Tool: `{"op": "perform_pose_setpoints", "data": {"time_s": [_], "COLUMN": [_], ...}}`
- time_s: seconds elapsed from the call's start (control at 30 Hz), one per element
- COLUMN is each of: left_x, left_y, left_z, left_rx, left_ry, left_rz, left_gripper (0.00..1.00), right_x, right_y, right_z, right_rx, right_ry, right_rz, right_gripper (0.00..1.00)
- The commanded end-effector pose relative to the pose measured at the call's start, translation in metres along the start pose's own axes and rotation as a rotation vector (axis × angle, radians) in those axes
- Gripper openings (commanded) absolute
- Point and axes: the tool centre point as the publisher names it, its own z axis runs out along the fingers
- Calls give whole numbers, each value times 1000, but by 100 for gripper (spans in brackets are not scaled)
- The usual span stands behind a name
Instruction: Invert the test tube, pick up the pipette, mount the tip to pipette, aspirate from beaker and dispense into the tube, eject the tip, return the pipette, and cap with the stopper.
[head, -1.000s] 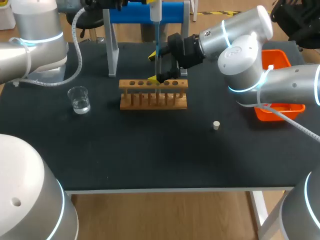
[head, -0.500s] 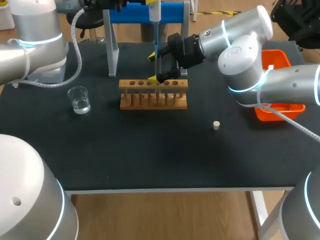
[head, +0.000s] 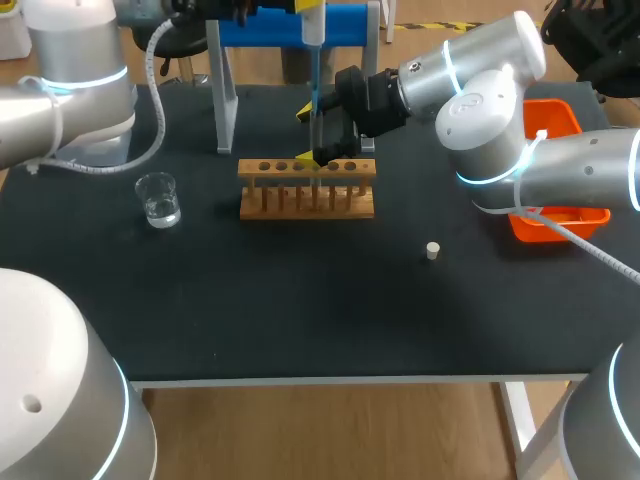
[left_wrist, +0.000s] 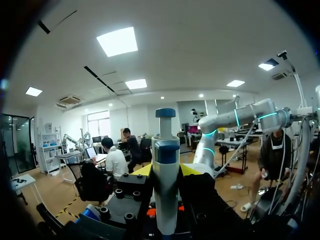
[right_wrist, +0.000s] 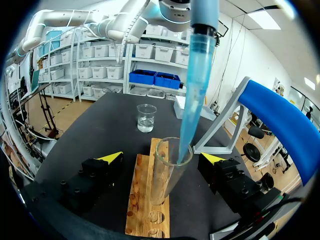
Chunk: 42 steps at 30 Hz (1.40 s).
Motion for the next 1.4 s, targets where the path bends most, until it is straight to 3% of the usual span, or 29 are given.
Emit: {"op": "perform_pose_setpoints", "data": {"time_s": [0.03,1.4], "left_x": [-2,1], "left_y": [1,12], "left_z": [0,5], "left_rx": [4,-7], "left_ry": [9,38], "left_rz": [4,-19], "left_gripper": [0,0], "right_x": [-1,-1], "right_y": [0,0], "right_z": [0,0], "right_rx": [0,0], "right_ry": [3,3], "right_rz": [-1,-1], "right_gripper": [100,100]}}
